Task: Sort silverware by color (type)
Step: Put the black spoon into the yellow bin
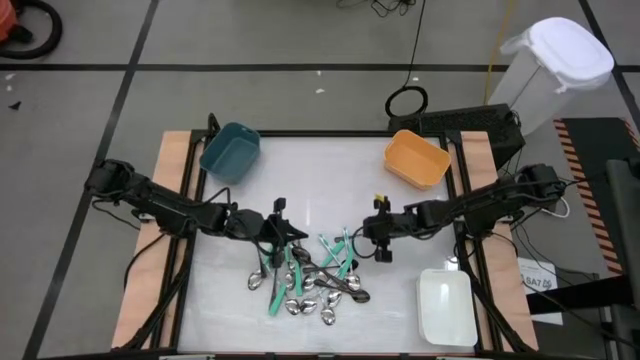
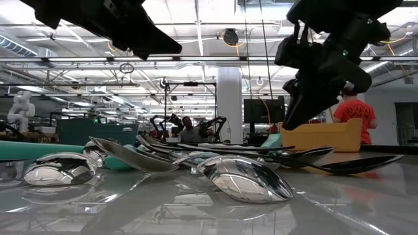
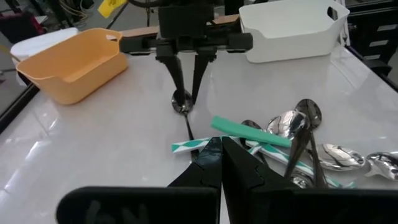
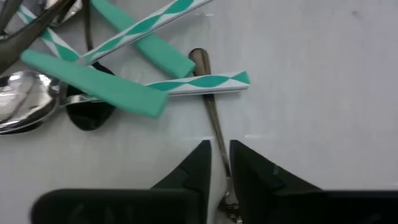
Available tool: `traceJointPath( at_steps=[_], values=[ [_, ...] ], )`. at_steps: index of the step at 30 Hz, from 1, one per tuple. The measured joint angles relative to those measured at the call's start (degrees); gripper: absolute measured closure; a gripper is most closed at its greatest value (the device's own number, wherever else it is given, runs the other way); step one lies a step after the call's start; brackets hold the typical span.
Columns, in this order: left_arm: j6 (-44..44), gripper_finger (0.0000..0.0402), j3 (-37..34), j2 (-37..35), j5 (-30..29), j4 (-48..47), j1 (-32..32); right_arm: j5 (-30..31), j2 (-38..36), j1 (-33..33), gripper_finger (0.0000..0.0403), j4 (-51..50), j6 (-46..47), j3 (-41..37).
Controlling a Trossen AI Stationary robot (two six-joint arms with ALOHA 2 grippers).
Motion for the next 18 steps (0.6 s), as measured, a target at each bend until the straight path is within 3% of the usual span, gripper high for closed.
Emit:
traceJointPath(
  at_steps=[9, 18],
  values=[
    [0.64, 0.0398, -0.02, 0.00, 0.00, 0.02, 2.27, -0.03, 1.78, -1.82, 0.0263, -0.73, -2.57, 0.03],
    [0.61, 0.0398, -0.02, 0.00, -0.02, -0.09, 4.47, -1.73, 6.57, -2.66, 0.0255, 1.91, -3.23, 0.04]
  ],
)
